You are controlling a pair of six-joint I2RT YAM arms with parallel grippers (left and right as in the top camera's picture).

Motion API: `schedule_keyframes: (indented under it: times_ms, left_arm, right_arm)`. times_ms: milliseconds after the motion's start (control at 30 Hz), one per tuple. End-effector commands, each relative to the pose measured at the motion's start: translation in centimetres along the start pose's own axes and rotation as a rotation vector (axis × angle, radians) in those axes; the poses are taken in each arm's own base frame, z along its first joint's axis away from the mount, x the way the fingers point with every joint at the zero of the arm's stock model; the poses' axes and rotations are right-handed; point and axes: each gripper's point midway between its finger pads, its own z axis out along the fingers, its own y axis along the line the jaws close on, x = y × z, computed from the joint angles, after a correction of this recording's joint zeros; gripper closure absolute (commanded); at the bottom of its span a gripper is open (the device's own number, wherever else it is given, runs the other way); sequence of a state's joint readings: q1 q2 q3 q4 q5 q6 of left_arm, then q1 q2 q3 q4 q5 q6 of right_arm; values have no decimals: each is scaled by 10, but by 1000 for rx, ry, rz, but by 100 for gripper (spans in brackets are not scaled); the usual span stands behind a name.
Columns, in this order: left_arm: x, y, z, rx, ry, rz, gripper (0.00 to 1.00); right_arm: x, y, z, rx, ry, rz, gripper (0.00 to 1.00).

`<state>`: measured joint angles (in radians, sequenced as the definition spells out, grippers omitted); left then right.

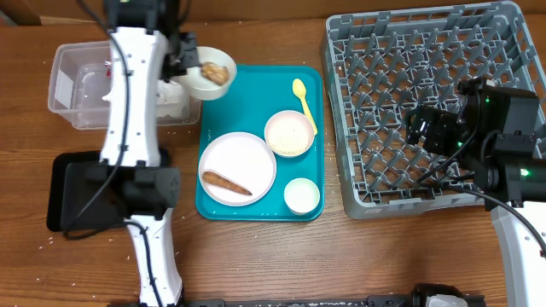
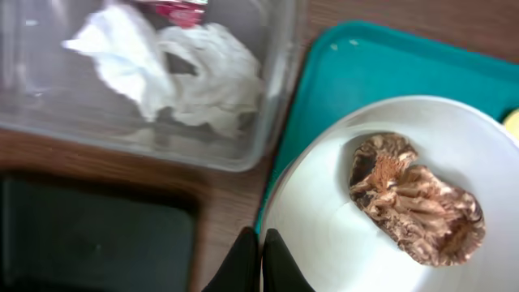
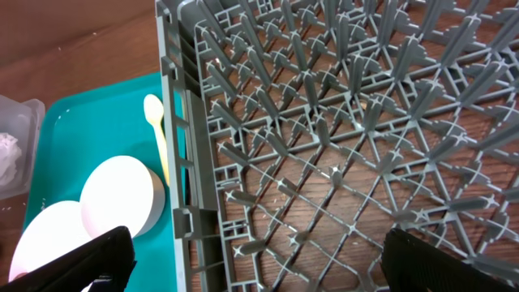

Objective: Sort waste into correct bins and load items into the dishwasher
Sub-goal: 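Tip the white bowl over the black tray to dump the mushroom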

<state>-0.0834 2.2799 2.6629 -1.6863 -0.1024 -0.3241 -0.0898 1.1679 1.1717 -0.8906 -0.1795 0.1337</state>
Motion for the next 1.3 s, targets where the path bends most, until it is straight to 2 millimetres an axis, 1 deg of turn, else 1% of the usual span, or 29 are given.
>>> schedule_keyframes:
  times_ms: [0, 33, 67, 100, 133, 167, 200, 233, 267, 300, 333, 400, 433, 467, 500, 567, 600, 633, 700, 733, 800, 867, 967, 1000, 1067, 1167, 1267]
  left_arm:
    - [5, 37, -65, -27, -122, -82, 96]
    - [12, 52, -77, -63, -141, -114, 96]
    - [25, 70, -88, -98, -142, -162, 96]
    - [39, 84, -92, -121, -127, -205, 96]
    - [48, 94, -93, -141, -115, -240, 96]
    - [73, 117, -95, -188, -83, -317, 95]
    - [91, 136, -96, -236, -70, -384, 96]
    - [99, 145, -96, -257, -66, -412, 95]
    - [113, 159, -96, -286, -64, -455, 95]
    - [128, 176, -96, -328, -73, -504, 96]
    - [144, 197, -97, -402, -91, -549, 96]
    - [159, 225, -98, -531, -118, -572, 96]
    - [165, 235, -97, -587, -121, -562, 96]
    - [171, 247, -93, -668, -109, -510, 96]
    - [173, 252, -87, -714, -94, -470, 96]
    - [173, 255, -66, -741, -69, -415, 96]
    - [172, 260, -48, -774, -55, -357, 96]
    - [172, 265, -40, -817, -49, -319, 96]
    - [173, 274, -32, -896, -47, -287, 96]
    - [171, 282, -27, -977, -62, -267, 96]
    - [164, 291, -25, -1068, -88, -245, 96]
    - [152, 298, -27, -1159, -83, -174, 96]
    - [133, 305, -43, -1325, -24, -12, 96]
    - [120, 303, -47, -1358, -8, 57, 96]
    - [101, 298, -50, -1362, 37, 190, 96]
    - [80, 288, -56, -1372, 71, 326, 96]
    - [76, 280, -55, -1369, 88, 390, 96]
  right_arm:
    - [-9, 6, -7, -17, -26, -10, 0]
    - [-8, 5, -7, -16, -22, -10, 0]
    - [-7, 5, -7, -16, -18, -9, 0]
    - [-6, 6, -7, -23, -13, -8, 0]
    - [-5, 9, -7, -35, -9, -8, 0]
    - [-4, 11, -7, -52, -5, -8, 0]
    - [-4, 13, -7, -62, -3, -8, 0]
    - [-4, 14, -7, -65, -2, -8, 0]
    - [-4, 14, -7, -65, -2, -9, 0]
    - [-4, 14, -7, -65, -4, -9, 0]
    - [-4, 14, -7, -66, -5, -9, 0]
    - [-4, 14, -7, -65, -4, -9, 0]
    - [-4, 14, -7, -65, -4, -9, 0]
    - [-4, 14, -7, -65, -3, -8, 0]
    - [-4, 14, -7, -66, -3, -8, 0]
    - [-4, 14, -7, -65, -2, -8, 0]
    - [-3, 14, -7, -65, -1, -8, 0]
    - [-3, 14, -7, -65, -1, -8, 0]
    - [-3, 13, -7, -64, -1, -8, 0]
    - [-3, 14, -7, -65, -1, -8, 0]
    - [-3, 13, -7, -64, -1, -8, 0]
    - [-3, 13, -6, -63, 4, -7, 0]
    - [-1, 12, -1, -61, 18, -3, 0]
    - [-1, 11, 0, -60, 24, -2, 0]
    - [0, 11, 3, -58, 32, 0, 0]
    - [0, 10, 4, -57, 35, 0, 0]
    - [0, 10, 4, -57, 35, 0, 0]
